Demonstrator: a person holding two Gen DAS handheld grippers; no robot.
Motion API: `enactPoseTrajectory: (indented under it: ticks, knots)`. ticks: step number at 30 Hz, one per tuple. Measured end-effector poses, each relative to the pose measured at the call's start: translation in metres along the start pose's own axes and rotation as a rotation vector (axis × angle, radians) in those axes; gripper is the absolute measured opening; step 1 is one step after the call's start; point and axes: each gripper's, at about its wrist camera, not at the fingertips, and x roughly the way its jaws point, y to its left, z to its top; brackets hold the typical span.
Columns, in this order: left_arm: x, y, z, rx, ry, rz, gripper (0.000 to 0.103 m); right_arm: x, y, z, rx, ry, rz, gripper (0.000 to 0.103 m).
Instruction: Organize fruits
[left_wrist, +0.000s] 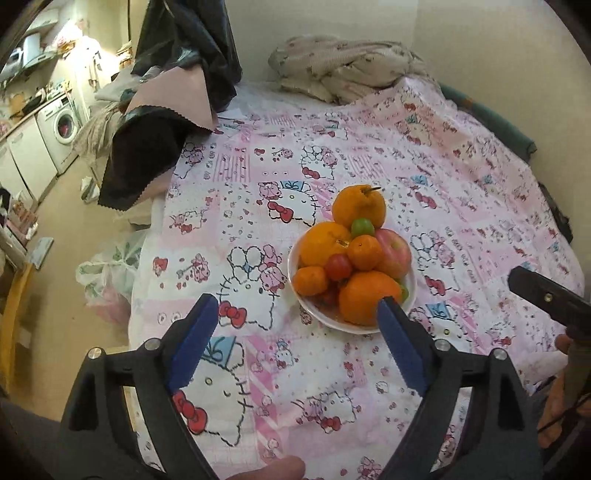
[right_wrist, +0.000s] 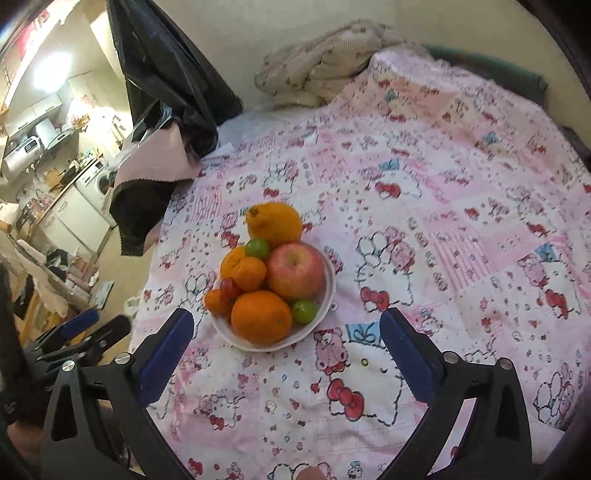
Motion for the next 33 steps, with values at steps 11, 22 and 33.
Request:
enactPoseTrajectory:
  ticks: [11, 22, 33]
  knots:
    - [-0.013, -0.011, -0.018, 0.054, -0.100, 0.056, 0.103, -0.010, 0.016, -0.014, -0.109, -0.104, -0.128, 0.103]
    - [-0.012, 0.001, -0.013, -0.005, -0.111, 0.029, 0.103, -0.001, 0.026, -0.021, -0.127, -0.072, -0.112, 0.103]
    - [-0.011, -0.001, -0.013, -0.002, -0.109, 0.017, 0.103, 0.002, 0.030, -0.022, -0.140, -0.070, -0.112, 0.103]
